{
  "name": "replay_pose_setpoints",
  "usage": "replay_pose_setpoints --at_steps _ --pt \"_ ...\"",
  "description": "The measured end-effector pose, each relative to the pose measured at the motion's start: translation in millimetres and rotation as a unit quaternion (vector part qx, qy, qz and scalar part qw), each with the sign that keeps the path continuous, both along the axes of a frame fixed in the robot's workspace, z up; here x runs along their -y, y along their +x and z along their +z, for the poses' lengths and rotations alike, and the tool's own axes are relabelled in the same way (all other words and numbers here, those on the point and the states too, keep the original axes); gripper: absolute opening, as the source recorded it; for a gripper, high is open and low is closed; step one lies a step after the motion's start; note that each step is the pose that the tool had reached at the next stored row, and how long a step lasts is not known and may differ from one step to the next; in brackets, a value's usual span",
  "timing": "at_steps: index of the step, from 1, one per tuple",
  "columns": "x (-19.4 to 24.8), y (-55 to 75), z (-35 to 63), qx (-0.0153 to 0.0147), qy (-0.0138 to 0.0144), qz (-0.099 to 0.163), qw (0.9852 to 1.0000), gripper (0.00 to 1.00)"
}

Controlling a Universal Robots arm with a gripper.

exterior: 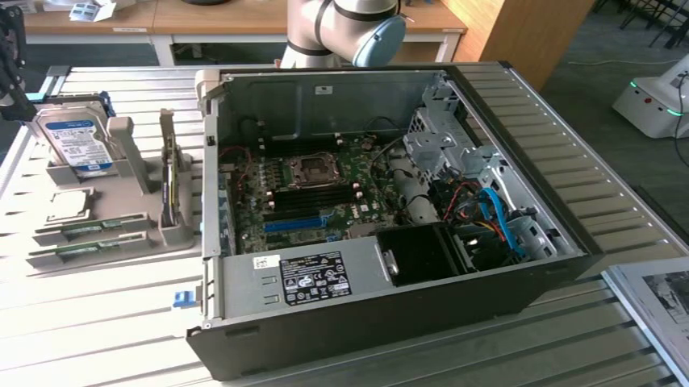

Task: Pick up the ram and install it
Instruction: 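Pick up the ram and move it above insertion slot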

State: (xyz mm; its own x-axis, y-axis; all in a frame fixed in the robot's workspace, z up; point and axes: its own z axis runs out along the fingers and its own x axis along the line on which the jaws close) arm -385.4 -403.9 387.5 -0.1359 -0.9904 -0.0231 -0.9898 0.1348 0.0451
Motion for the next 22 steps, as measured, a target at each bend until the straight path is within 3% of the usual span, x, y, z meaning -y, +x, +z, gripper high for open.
replay_pose_setpoints --at_steps 14,22 --pt "0.0 0.0 -0.1 0.0000 0.0000 0.056 0.9984 0.10" --pt "0.0 0.0 -0.2 0.0000 0.0000 0.064 0.9980 0.10"
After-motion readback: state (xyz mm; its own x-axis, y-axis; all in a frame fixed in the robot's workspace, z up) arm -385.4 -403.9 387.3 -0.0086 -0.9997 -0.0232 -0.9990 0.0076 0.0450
